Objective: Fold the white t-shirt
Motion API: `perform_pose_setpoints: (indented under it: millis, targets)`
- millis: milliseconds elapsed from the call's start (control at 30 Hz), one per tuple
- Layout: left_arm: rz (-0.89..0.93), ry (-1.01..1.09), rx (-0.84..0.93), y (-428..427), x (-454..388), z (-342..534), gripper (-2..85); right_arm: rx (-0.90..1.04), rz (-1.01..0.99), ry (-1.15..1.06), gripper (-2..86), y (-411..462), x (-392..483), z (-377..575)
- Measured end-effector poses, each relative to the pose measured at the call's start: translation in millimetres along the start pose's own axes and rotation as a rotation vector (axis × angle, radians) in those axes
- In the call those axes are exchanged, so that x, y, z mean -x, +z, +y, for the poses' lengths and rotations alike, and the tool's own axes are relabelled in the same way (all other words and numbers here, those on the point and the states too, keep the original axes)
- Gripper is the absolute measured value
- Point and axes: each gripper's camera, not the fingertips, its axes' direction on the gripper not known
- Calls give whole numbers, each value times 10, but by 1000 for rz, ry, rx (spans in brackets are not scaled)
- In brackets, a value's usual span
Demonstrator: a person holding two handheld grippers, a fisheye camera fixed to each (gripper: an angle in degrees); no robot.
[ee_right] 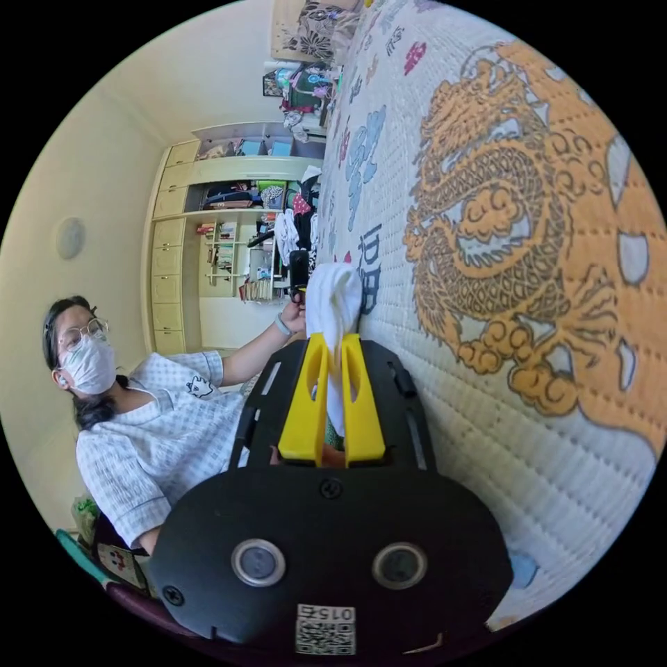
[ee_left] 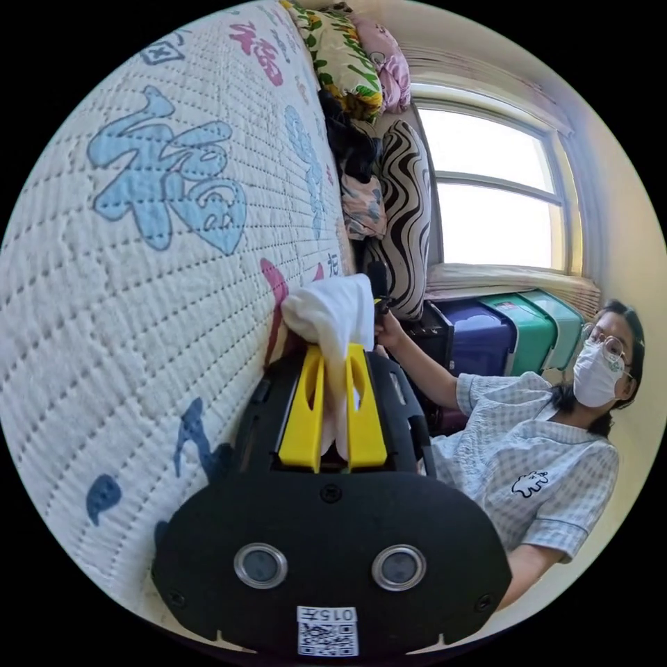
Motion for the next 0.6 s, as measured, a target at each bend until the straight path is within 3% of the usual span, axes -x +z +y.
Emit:
perform_pose_setpoints:
  millis: [133,300,600]
  targets:
    - [5,43,-25,-469,-446,115,25,0,60,-31,19,312,104,-129]
    - [30,123,-184,-1728,-1302,589,18,29,40,-166,14,981,450,-532]
    - [-210,70,-478,-4889,-2540,2067,15,300,-43,-329,13,3700,995,-2065]
